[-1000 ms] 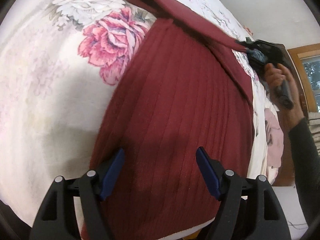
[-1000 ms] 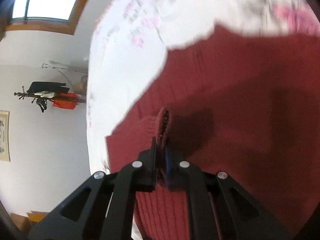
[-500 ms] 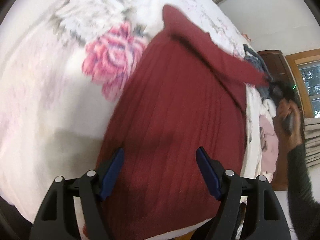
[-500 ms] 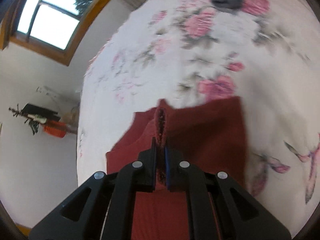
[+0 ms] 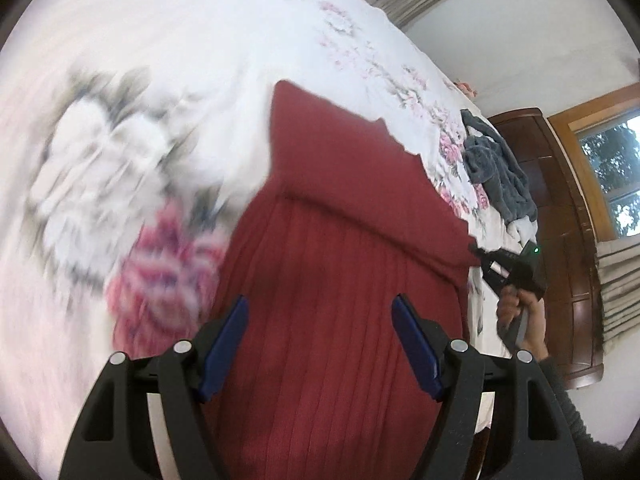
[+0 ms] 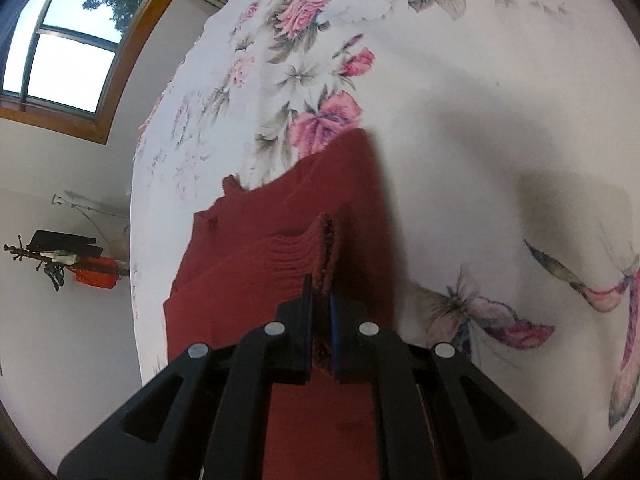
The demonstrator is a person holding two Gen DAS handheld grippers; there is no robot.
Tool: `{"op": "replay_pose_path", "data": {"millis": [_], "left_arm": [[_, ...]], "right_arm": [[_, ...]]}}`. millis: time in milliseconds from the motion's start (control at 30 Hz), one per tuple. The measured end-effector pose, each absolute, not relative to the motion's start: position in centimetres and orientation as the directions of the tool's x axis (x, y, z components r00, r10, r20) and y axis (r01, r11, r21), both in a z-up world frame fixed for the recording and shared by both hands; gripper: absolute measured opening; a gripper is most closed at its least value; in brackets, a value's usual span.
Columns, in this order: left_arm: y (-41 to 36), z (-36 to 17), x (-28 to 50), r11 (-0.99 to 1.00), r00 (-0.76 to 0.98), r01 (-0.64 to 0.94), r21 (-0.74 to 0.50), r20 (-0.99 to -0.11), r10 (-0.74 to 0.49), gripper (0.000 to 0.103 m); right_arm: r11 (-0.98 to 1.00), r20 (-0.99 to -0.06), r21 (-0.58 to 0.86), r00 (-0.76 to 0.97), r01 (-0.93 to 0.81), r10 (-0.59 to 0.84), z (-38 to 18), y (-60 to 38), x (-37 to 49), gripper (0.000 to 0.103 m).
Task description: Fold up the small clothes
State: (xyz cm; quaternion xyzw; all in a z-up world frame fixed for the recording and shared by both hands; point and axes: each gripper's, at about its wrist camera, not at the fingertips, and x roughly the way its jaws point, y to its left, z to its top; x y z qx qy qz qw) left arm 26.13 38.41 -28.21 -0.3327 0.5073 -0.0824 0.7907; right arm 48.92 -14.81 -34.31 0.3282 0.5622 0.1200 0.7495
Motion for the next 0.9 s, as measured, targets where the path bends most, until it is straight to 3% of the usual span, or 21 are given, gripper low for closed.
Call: {"op": "replay_pose_path", "data": {"millis": [33, 100, 267, 467, 533, 633, 733, 800, 900], "left_arm": [[38.4, -28.2, 27.0, 0.768, 0.47, -0.202, -0.608, -0.748, -0.469, 0.074], [38.5, -28.1, 29.1, 0.777, 0.462, -0.192, -0.6, -0.754, -0.468, 0.074], [39.9, -27.1, 36.9, 0.76, 0.478, -0.168, -0.628, -0.726, -0.494, 0.074], [38.9, -29.9, 46.0, 0.722, 0.412, -0.165, -0.672, -0.712, -0.569, 0.074], [38.5, -32.0, 47.5, 0.736, 0.376, -0.205, -0.645, -0.746, -0.55, 0.074], [39.1, -35.9, 48.0, 0.74, 0.327, -0.287, -0.608, -0.789, -0.521, 0.072], [39.2, -34.8, 47.4, 0.748, 0.34, -0.275, -0.605, -0.788, -0.513, 0.072], [38.6, -32.5, 46.3, 0.723, 0.378, -0.184, -0.666, -0.727, -0.574, 0.072], [37.0, -31.6, 44.5, 0.683, 0.356, -0.085, -0.726, -0.662, -0.659, 0.072]], "right_arm": [[0.763, -0.771, 0.618, 0.33, 0.186, 0.544, -34.6, -14.8, 49.0, 0.011], [0.772, -0.781, 0.603, 0.343, 0.199, 0.522, -34.6, -15.6, 49.1, 0.012], [0.692, -0.679, 0.701, 0.455, 0.17, 0.576, -31.6, -17.7, 48.9, 0.012], [0.722, -0.71, 0.686, 0.299, 0.086, 0.638, -34.1, -13.9, 50.0, 0.012], [0.727, -0.73, 0.673, 0.272, 0.132, 0.627, -36.2, -14.1, 50.1, 0.002], [0.702, -0.716, 0.692, 0.284, 0.167, 0.638, -37.4, -15.3, 49.7, 0.0], [0.676, -0.676, 0.726, 0.321, 0.131, 0.663, -35.8, -15.6, 48.8, 0.008], [0.639, -0.631, 0.764, 0.31, 0.089, 0.711, -35.0, -15.0, 48.2, 0.009], [0.674, -0.67, 0.734, 0.241, 0.077, 0.702, -36.5, -13.6, 47.6, 0.006]]}}
